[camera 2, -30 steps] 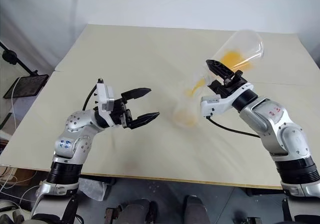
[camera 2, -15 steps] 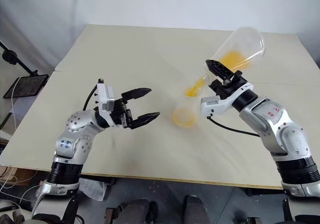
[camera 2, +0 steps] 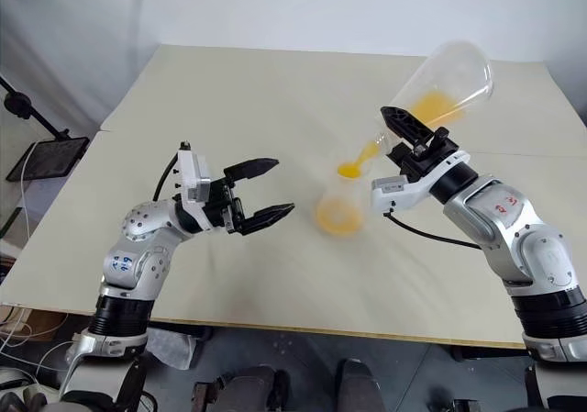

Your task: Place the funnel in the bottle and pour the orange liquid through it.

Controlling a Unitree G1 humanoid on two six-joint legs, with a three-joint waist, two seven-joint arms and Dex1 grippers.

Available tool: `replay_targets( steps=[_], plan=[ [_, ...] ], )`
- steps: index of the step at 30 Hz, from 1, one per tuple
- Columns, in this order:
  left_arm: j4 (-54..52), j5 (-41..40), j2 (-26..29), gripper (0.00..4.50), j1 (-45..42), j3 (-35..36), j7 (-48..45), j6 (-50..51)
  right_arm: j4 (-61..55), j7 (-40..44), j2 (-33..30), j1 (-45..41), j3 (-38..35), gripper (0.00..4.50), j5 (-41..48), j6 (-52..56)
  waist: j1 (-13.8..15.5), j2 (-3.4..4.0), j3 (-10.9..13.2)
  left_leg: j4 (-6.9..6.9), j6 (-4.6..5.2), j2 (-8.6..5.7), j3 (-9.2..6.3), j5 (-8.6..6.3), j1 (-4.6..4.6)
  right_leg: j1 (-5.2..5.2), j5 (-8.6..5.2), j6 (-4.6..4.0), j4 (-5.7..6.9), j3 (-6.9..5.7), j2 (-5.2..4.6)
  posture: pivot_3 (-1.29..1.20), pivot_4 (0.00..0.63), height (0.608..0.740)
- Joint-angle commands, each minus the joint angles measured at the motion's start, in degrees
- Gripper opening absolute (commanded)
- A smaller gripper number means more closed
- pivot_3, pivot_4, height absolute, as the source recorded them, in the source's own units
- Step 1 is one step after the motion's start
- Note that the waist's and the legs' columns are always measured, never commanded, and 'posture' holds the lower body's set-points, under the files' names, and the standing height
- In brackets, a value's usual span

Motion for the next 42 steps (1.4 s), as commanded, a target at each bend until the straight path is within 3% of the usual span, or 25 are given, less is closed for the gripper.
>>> replay_targets(
  steps=[1,42],
  plan=[
    [-0.2,0.2,-0.1,4.5,-0.7,0.2,0.2,-1.2,-1.4,-1.3,-1.1,-1.5,-1.5,2.42,0.0,-0.5,0.0,0.0,0.0,0.0,0.0,0.0,0.0,0.0,0.0,0.0,0.0,0.0,0.0,0.0,0.0,0.0,0.15,0.74],
    [0.0,0.0,0.6,4.5,0.0,0.6,0.5,-1.9,0.6,-3.2,-1.1,-3.0,-0.2,2.42,-2.3,-2.2,0.0,0.0,0.0,0.0,0.0,0.0,0.02,0.01,0.01,0.0,0.0,0.0,0.02,0.0,0.03,0.0,0.15,0.74]
  ],
)
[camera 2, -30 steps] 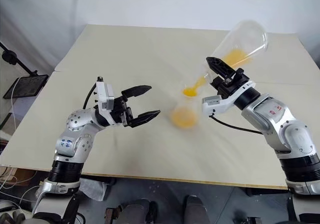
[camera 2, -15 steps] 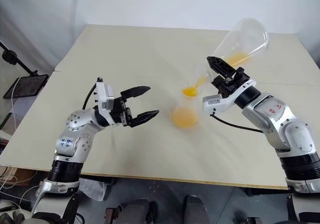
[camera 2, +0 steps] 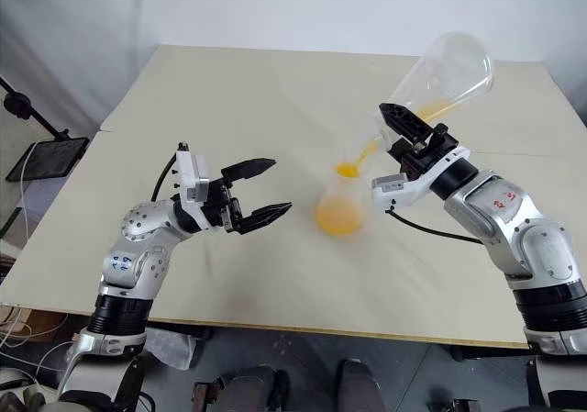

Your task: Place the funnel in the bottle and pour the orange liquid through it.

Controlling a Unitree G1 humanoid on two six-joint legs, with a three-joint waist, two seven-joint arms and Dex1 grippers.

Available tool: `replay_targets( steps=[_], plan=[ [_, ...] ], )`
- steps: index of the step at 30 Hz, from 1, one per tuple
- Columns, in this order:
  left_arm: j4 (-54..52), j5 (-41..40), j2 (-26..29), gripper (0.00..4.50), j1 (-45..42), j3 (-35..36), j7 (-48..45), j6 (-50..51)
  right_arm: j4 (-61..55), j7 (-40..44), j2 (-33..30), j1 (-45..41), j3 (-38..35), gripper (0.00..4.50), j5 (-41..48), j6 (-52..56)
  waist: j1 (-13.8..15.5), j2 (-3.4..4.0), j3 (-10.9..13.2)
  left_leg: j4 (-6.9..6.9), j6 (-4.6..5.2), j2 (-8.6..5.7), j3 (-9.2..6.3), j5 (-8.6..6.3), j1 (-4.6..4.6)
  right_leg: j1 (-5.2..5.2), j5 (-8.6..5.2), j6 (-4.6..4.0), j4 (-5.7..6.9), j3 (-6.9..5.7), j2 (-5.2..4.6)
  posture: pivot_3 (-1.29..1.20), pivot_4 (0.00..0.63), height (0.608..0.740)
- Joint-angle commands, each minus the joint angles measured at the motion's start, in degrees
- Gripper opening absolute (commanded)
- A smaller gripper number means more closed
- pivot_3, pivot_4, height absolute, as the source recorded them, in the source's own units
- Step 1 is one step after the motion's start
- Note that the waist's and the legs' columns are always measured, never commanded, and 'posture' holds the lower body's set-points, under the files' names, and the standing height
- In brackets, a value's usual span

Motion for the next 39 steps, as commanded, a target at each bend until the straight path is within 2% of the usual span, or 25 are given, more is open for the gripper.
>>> replay_targets(
  steps=[1,26,33,39],
  plan=[
    [-1.7,0.0,0.0,4.5,0.0,0.5,0.4,-1.1,-1.7,-1.0,-0.5,-1.2,-0.8,2.42,0.1,-0.1,0.0,0.0,0.0,0.0,0.0,0.0,0.0,0.0,0.0,0.0,0.0,0.0,0.0,0.0,0.0,0.0,0.15,0.74],
    [-1.5,0.0,-0.2,4.5,-0.1,0.4,0.6,-1.3,-3.0,-2.3,-0.2,-1.3,-0.8,2.42,-0.6,-1.0,0.0,0.0,0.0,0.0,0.0,0.0,0.0,0.0,0.0,0.0,0.0,0.0,0.01,0.0,0.01,0.0,0.15,0.74],
    [-1.3,0.0,-0.1,4.5,-0.2,0.5,0.5,-1.4,-3.3,2.8,0.5,-0.4,-1.1,2.42,8.9,-1.7,0.0,0.0,0.0,0.0,0.0,0.0,0.0,0.0,0.0,0.0,0.0,0.0,0.0,0.0,0.02,0.0,0.15,0.74],
    [-1.0,0.0,0.2,4.5,-0.3,0.6,0.1,-1.3,-5.5,6.9,4.0,0.7,-4.3,2.42,19.1,3.6,0.0,0.0,0.0,0.01,0.0,0.03,0.0,0.0,0.0,0.0,0.0,0.0,0.01,0.0,-0.01,0.0,0.15,0.74]
  ],
)
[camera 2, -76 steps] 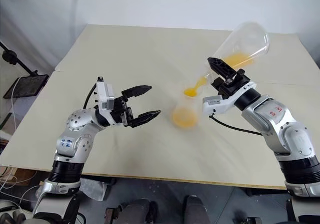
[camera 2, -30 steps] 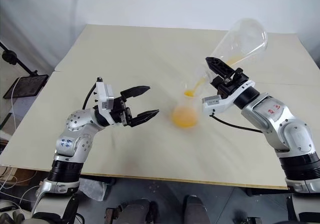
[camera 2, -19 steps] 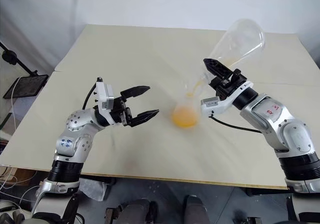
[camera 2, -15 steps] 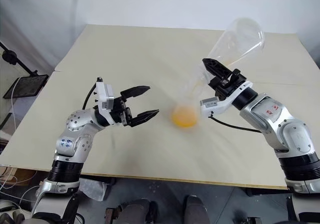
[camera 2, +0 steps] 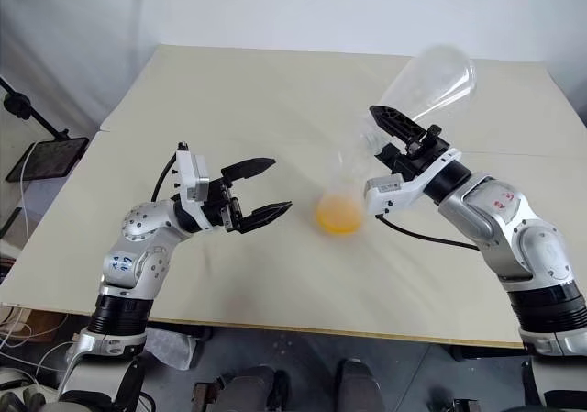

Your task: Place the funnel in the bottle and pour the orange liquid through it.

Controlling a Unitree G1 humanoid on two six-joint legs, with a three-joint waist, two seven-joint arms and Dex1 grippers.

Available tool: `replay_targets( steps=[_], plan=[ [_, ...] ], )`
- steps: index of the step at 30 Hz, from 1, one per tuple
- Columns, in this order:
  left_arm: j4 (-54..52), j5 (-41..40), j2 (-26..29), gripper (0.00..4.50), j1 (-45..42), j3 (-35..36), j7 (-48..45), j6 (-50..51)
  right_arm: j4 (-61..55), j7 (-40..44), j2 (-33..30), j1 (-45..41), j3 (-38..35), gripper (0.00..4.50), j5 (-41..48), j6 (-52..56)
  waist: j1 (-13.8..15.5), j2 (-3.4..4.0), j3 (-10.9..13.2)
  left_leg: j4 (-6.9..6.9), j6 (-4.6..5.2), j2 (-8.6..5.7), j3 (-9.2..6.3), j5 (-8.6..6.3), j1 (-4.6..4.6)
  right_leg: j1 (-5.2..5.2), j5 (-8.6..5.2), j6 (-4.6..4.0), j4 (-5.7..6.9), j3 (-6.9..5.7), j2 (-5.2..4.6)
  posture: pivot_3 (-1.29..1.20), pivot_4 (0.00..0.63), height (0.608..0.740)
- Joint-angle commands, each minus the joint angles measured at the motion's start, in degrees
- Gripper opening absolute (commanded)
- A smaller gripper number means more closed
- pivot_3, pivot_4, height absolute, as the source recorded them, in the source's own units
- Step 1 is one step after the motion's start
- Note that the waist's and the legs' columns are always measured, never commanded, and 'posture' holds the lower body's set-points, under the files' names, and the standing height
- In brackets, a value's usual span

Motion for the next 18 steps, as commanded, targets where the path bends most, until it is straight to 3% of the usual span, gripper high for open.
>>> replay_targets(
  steps=[1,7,15,18],
  plan=[
    [-0.9,-0.1,0.4,4.5,-0.4,0.7,-0.3,-1.3,-3.2,2.2,1.3,0.3,-4.8,2.42,7.2,4.0,0.1,0.0,0.0,0.0,0.0,-0.01,0.0,0.0,0.0,0.0,0.0,0.0,0.0,-0.01,0.0,0.0,0.15,0.74],
    [-0.2,0.0,0.6,4.5,-1.0,0.7,-0.8,-1.3,-4.4,5.0,4.3,0.7,-9.3,2.42,15.3,12.2,0.1,0.0,0.0,0.02,0.01,-0.02,-0.02,0.0,0.0,0.01,0.0,0.0,0.01,0.0,-0.01,0.0,0.15,0.74],
    [1.2,0.1,1.0,4.5,-2.2,0.4,-2.2,-1.6,-8.8,8.8,14.2,-1.2,-29.9,2.42,49.4,45.1,0.3,0.0,0.0,0.02,0.03,-0.05,-0.08,0.01,0.0,0.02,0.0,0.0,0.07,0.01,-0.07,0.0,0.15,0.74],
    [1.6,0.1,0.8,4.5,-2.5,0.2,-2.5,-1.7,-7.1,7.2,14.2,1.1,-33.8,2.42,52.8,52.1,0.2,0.0,0.0,0.02,0.03,-0.04,-0.13,0.01,-0.01,0.03,0.0,0.0,0.08,0.04,-0.14,0.0,0.15,0.74]
  ],
)
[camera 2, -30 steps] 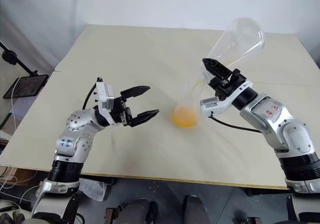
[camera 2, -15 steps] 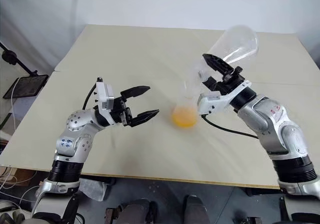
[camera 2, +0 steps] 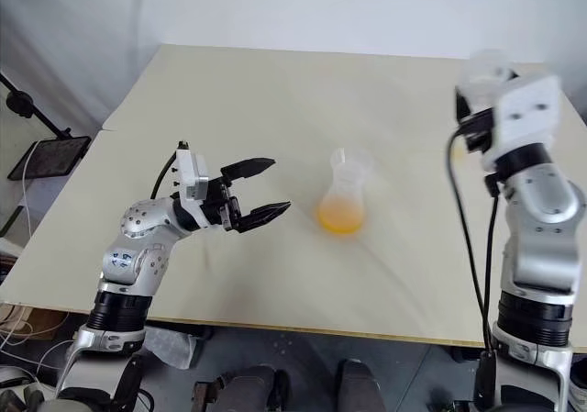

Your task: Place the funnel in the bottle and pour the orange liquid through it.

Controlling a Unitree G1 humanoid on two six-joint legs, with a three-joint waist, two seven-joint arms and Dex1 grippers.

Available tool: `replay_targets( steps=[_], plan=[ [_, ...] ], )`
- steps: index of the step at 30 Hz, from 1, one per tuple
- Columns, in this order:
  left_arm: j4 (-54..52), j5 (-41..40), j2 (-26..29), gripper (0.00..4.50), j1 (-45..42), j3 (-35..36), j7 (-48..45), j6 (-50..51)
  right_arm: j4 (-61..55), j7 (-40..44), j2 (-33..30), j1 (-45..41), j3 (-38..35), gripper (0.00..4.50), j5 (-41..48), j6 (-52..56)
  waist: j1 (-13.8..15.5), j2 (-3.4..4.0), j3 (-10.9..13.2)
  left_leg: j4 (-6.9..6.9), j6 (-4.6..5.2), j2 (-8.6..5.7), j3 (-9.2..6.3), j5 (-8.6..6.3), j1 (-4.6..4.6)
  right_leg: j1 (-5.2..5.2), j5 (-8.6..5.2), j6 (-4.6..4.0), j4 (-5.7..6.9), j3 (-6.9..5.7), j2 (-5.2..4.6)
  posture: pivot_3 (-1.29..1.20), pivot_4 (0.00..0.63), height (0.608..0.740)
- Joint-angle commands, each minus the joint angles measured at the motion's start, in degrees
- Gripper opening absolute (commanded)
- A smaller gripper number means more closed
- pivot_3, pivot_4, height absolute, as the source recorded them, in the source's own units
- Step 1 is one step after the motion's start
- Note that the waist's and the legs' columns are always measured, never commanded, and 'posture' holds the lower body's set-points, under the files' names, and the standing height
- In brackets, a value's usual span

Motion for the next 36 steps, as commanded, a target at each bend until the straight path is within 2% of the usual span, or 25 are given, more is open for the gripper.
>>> replay_targets(
  steps=[1,3,6,10,19,25,30,36],
  plan=[
    [-0.8,0.1,0.1,4.5,-1.1,0.1,-0.7,-1.2,1.0,-1.7,-1.0,1.8,-5.4,2.42,4.3,6.2,0.0,0.0,0.0,0.0,0.0,0.0,0.0,0.0,0.0,0.0,0.0,0.0,0.0,0.02,-0.01,0.0,0.15,0.74],
    [-0.6,0.1,0.0,4.5,-1.3,0.1,-0.9,-1.3,4.0,-1.8,-1.1,2.4,-7.2,2.42,6.1,7.3,-0.1,0.0,0.0,-0.01,0.0,-0.01,0.03,0.0,0.0,0.0,0.0,0.0,0.0,0.06,0.0,0.0,0.15,0.74],
    [-0.3,0.2,-0.3,4.5,-1.6,-0.1,-1.1,-1.3,10.9,1.4,-0.5,3.4,-9.4,2.42,8.8,1.3,-0.1,0.0,0.0,-0.02,0.02,-0.03,0.09,0.01,0.01,-0.02,0.0,0.0,0.0,0.05,0.01,0.0,0.15,0.74],
    [-0.3,0.3,-0.5,4.5,-1.7,-0.2,-1.1,-1.3,18.2,2.8,-1.9,4.6,-8.8,2.42,8.2,-4.1,-0.2,0.0,0.0,-0.04,0.03,-0.02,0.15,0.01,0.02,-0.03,0.0,0.0,0.0,0.05,0.05,0.0,0.15,0.74],
    [-1.1,0.2,-0.3,4.5,-1.1,0.0,-0.7,-1.3,23.8,5.8,-2.6,3.8,-8.7,2.42,12.6,-8.7,-0.2,0.01,0.0,-0.04,0.04,0.01,0.2,0.02,0.06,-0.01,0.0,0.0,0.0,0.07,0.01,0.0,0.15,0.74],
    [-1.4,0.3,0.0,4.5,-0.8,0.2,-0.4,-1.2,21.6,5.7,-4.5,4.4,-8.9,4.4,13.4,-9.3,-0.1,0.01,0.0,-0.03,0.04,-0.01,0.19,0.02,0.05,-0.02,0.0,0.0,0.0,0.11,-0.02,0.0,0.15,0.74],
    [-1.6,0.2,1.1,4.5,0.0,1.1,-0.5,-1.4,12.8,9.4,-10.2,11.9,-11.7,4.46,17.4,-2.2,0.6,0.01,0.0,-0.04,0.04,-0.01,0.06,0.02,0.0,-0.01,0.0,0.0,-0.03,0.16,-0.06,0.0,0.15,0.74],
    [-1.6,-0.4,3.7,4.5,1.8,1.8,-2.2,-0.7,6.5,15.6,-13.5,21.2,-17.2,4.46,23.2,0.4,1.0,0.0,0.0,-0.05,0.04,0.0,0.09,0.02,0.02,0.04,0.0,0.0,-0.08,0.15,-0.05,0.0,0.15,0.74]
  ],
)
